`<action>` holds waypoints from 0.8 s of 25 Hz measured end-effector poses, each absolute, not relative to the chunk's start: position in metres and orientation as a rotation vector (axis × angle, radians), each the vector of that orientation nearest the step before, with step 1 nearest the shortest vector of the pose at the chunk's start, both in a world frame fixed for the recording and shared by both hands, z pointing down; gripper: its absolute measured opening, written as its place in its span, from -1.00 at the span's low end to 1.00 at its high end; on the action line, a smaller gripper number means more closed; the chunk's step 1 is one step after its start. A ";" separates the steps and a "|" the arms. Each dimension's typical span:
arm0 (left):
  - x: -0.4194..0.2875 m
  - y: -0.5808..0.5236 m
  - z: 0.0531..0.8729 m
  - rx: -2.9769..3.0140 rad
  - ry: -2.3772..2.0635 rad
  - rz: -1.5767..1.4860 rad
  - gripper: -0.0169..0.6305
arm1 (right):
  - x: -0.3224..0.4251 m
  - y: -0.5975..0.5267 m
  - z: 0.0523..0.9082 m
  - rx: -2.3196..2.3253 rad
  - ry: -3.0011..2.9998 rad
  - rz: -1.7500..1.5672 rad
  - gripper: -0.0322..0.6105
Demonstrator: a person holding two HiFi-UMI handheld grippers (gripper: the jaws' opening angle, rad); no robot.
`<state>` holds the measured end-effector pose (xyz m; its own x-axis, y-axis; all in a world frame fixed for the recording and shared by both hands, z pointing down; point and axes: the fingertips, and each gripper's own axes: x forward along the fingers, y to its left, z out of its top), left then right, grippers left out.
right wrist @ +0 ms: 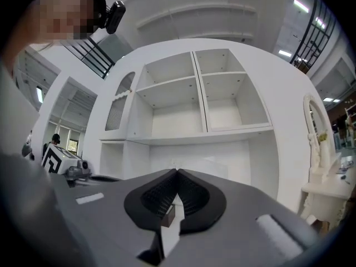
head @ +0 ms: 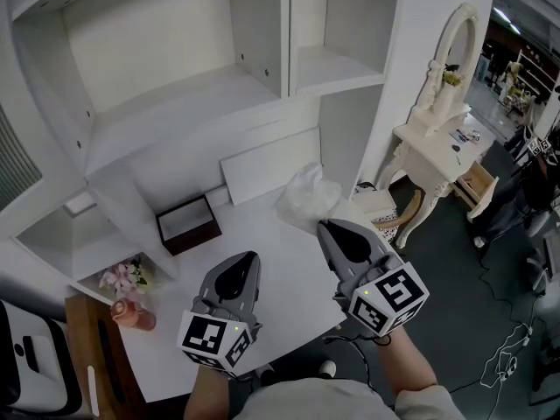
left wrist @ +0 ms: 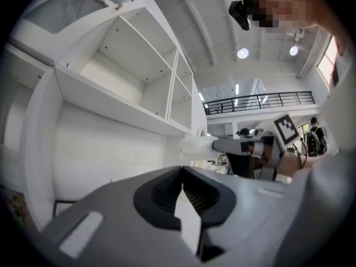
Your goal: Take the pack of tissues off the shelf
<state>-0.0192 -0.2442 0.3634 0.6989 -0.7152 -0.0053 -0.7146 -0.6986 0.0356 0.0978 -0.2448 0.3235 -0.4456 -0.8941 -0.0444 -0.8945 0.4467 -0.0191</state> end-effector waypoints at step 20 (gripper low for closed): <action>-0.025 -0.246 0.366 2.852 -1.245 -0.016 -0.94 | 0.082 -0.236 0.364 -1.573 2.676 -0.093 -0.89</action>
